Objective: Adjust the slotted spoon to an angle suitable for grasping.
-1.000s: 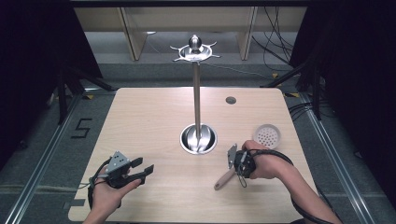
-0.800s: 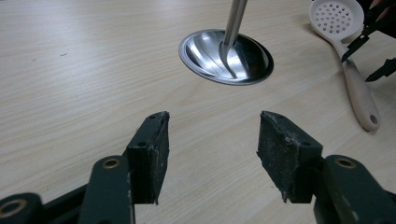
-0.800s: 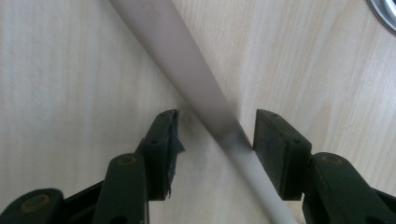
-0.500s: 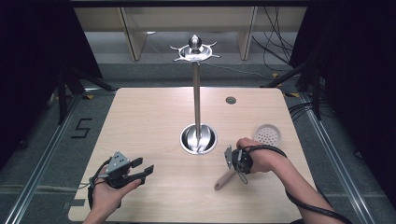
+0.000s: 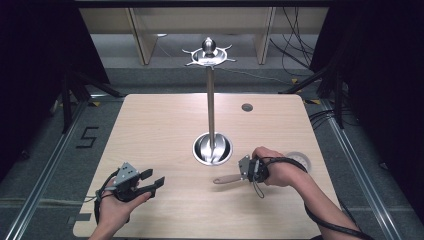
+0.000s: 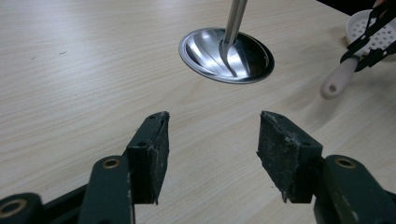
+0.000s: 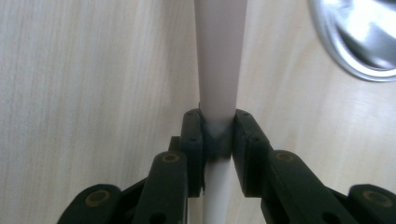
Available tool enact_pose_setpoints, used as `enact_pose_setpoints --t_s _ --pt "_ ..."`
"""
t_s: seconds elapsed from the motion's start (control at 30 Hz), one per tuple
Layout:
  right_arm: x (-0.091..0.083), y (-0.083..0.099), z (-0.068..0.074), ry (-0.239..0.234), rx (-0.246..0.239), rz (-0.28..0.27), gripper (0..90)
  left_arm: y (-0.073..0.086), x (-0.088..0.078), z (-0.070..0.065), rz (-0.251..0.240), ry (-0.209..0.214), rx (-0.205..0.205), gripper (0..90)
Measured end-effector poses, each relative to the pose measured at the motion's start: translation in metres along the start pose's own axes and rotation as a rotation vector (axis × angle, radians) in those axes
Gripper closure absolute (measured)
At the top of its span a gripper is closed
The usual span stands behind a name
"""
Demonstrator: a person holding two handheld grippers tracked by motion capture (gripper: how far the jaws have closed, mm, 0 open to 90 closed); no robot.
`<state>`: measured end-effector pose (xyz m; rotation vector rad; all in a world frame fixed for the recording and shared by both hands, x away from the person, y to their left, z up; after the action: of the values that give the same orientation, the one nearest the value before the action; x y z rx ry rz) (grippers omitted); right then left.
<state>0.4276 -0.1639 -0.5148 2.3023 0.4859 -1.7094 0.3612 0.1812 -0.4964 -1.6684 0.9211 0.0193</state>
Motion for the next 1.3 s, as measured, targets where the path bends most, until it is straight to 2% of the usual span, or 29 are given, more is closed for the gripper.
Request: enact_pose_setpoints --t_s 0.03,0.07,0.1,0.13,0.17,0.2,0.23,0.27,0.3,0.33,0.43,0.47,0.5,0.57,0.77,0.8,0.93,0.97,1.1,1.13,1.3 --pt "-0.002 0.0 -0.006 0.035 -0.051 -0.026 76.2 0.0 0.0 0.0 0.006 0.001 -0.004 42.6" --pt "-0.009 0.001 0.001 0.035 0.085 -0.021 76.3 0.0 0.0 -0.001 0.003 0.003 -0.005 42.6" --pt "-0.013 0.001 -0.002 0.059 0.069 -0.061 76.3 0.0 0.0 0.0 0.007 -0.001 -0.001 42.6" --pt "-0.019 0.001 -0.001 0.085 0.122 -0.079 76.3 0.0 0.0 0.0 0.006 0.0 0.001 42.6" --pt "-0.023 0.001 -0.002 0.092 0.128 -0.103 76.3 0.001 0.0 -0.001 0.006 -0.001 -0.004 42.6" --pt "-0.029 0.002 -0.002 0.131 0.156 -0.127 76.3 0.0 0.0 0.0 0.006 -0.001 0.0 42.6" --pt "-0.035 0.004 -0.001 0.148 0.197 -0.138 76.3 0.0 0.0 0.0 0.006 -0.002 -0.001 42.6" --pt "-0.038 0.005 -0.002 0.168 0.208 -0.15 76.3 0.0 0.001 -0.001 0.001 0.003 -0.005 42.6" --pt "-0.044 0.005 -0.004 0.206 0.196 -0.205 76.3 0.001 0.001 0.0 0.005 -0.001 -0.006 42.6" --pt "-0.047 0.006 -0.003 0.214 0.227 -0.219 76.3 0.001 0.001 0.0 0.004 -0.004 0.001 42.6" --pt "-0.06 0.011 -0.001 0.284 0.32 -0.277 76.3 0.001 0.001 0.0 0.006 -0.004 0.0 42.6" --pt "-0.064 0.014 -0.001 0.305 0.337 -0.291 76.3 0.001 0.001 0.0 0.004 -0.004 -0.003 42.6" --pt "-0.068 0.016 -0.001 0.321 0.379 -0.318 76.3 0.001 0.001 0.0 0.004 -0.005 -0.002 42.6" --pt "-0.074 0.018 0.001 0.332 0.43 -0.358 76.3 0.001 0.001 0.001 0.005 -0.006 0.007 42.6" --pt "-0.087 0.023 0.006 0.377 0.528 -0.441 76.3 0.001 0.002 0.001 0.005 -0.006 0.006 42.6" --pt "-0.088 0.023 0.007 0.378 0.56 -0.455 76.3 0.001 0.001 0.001 0.008 -0.006 0.012 42.6" --pt "-0.095 0.024 0.009 0.398 0.628 -0.516 76.3 0.001 0.001 0.001 0.003 -0.007 -0.003 42.6" --pt "-0.097 0.025 0.008 0.411 0.625 -0.538 76.3 0.001 0.001 0.001 0.002 -0.008 -0.005 42.6" --pt "-0.103 0.026 0.008 0.45 0.672 -0.594 76.3 0.001 0.001 0.001 0.0 -0.009 -0.006 42.6" --pt "-0.104 0.025 0.01 0.452 0.709 -0.609 76.3 0.001 0.001 0.001 0.0 -0.009 -0.005 42.6" --pt "-0.111 0.029 0.011 0.485 0.806 -0.679 76.3 0.001 0.001 0.002 -0.001 -0.012 0.0 42.6"
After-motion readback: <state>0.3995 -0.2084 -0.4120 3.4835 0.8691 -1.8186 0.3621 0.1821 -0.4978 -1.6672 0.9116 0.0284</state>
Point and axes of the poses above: each handheld gripper's, and its own axes: x roughly forward along the jaws, y roughly out of its underside, z roughly to its left, the point moved 6 cm from there along x, roughly forward along the jaws, and after that the axes turned 13 degrees about -x, right-handed, at the moved point
